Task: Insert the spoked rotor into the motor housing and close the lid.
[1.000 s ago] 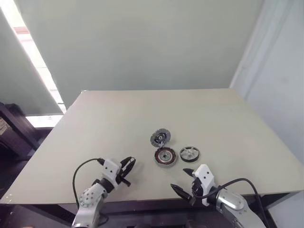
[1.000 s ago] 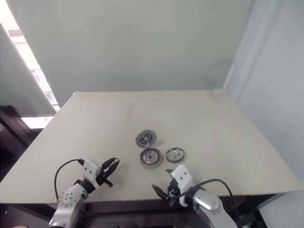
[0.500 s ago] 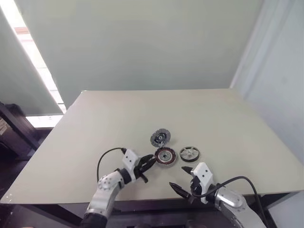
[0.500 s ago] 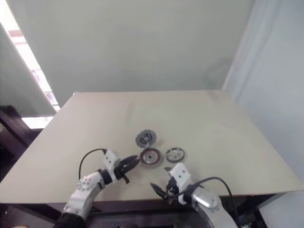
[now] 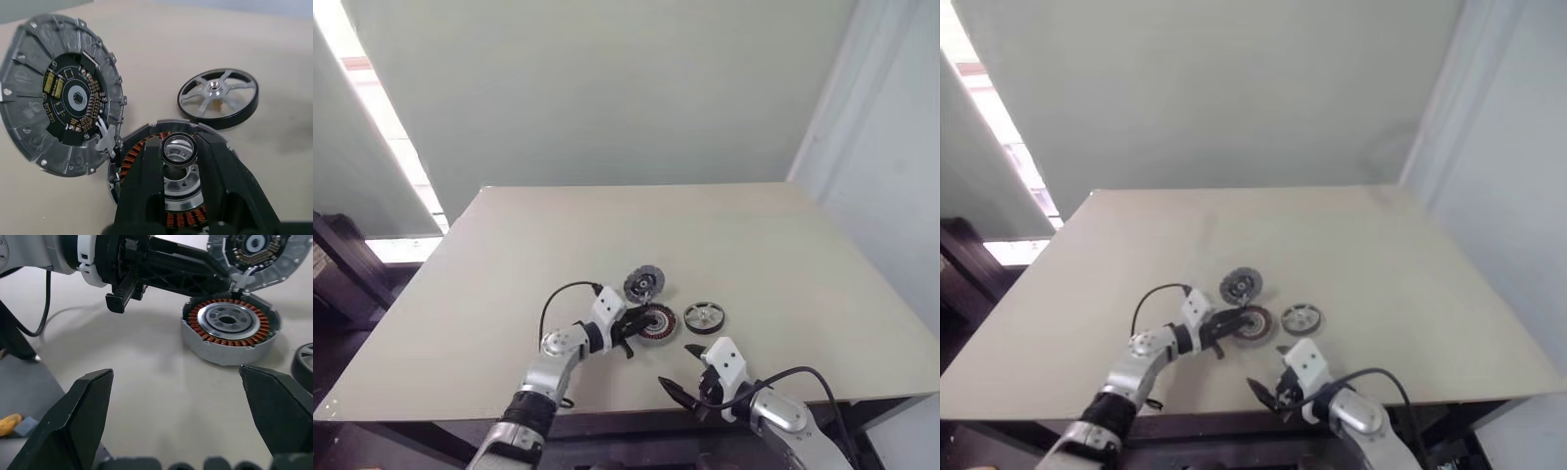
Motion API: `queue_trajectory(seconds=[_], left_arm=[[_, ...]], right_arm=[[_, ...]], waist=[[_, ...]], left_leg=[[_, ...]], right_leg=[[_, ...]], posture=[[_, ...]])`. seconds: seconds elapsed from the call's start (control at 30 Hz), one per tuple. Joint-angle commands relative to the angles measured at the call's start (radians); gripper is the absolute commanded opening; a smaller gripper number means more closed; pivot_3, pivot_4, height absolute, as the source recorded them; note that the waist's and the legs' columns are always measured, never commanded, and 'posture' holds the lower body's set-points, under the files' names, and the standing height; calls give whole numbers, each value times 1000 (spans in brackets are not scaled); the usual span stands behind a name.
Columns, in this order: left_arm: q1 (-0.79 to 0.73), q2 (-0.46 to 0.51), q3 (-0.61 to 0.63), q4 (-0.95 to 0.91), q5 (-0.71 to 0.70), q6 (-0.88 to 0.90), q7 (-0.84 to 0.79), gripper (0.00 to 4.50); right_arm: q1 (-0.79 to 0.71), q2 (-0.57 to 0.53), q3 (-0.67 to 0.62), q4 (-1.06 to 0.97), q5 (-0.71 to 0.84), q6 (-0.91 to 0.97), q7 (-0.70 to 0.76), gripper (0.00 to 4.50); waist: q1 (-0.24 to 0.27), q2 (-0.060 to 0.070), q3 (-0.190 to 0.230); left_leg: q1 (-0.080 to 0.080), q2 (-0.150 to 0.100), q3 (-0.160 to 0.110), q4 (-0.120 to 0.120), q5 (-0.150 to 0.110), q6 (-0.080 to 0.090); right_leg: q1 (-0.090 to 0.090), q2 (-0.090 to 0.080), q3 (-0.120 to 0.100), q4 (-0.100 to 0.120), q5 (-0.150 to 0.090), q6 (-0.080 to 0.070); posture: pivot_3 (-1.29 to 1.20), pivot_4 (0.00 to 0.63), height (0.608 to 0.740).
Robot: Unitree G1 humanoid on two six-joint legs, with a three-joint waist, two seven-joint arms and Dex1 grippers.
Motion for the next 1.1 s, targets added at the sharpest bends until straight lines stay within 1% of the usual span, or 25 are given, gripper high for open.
queue_trajectory(seconds=[0.03, 0.47, 1.1], left_arm=[[-60, 4, -2, 28, 25, -26, 1, 576], [-139, -6, -37, 140, 92, -48, -40, 576], [-201, -45, -54, 255, 154, -66, -14, 576]], right_arm=[[-7, 5, -8, -35, -7, -25, -10, 4500], [-14, 17, -1, -26, -22, -33, -23, 4500], [-10, 21, -5, -35, -33, -28, -32, 4500]], waist=[[0, 0, 0], [0, 0, 0], [0, 0, 0]], left_leg=[[0, 0, 0, 0, 0, 0], [-1, 0, -1, 0, 0, 0], [-1, -1, -1, 0, 0, 0]], right_leg=[[0, 0, 0, 0, 0, 0], [0, 0, 0, 0, 0, 0], [0, 0, 0, 0, 0, 1]], posture=[[0, 0, 740], [0, 0, 740], [0, 0, 740]])
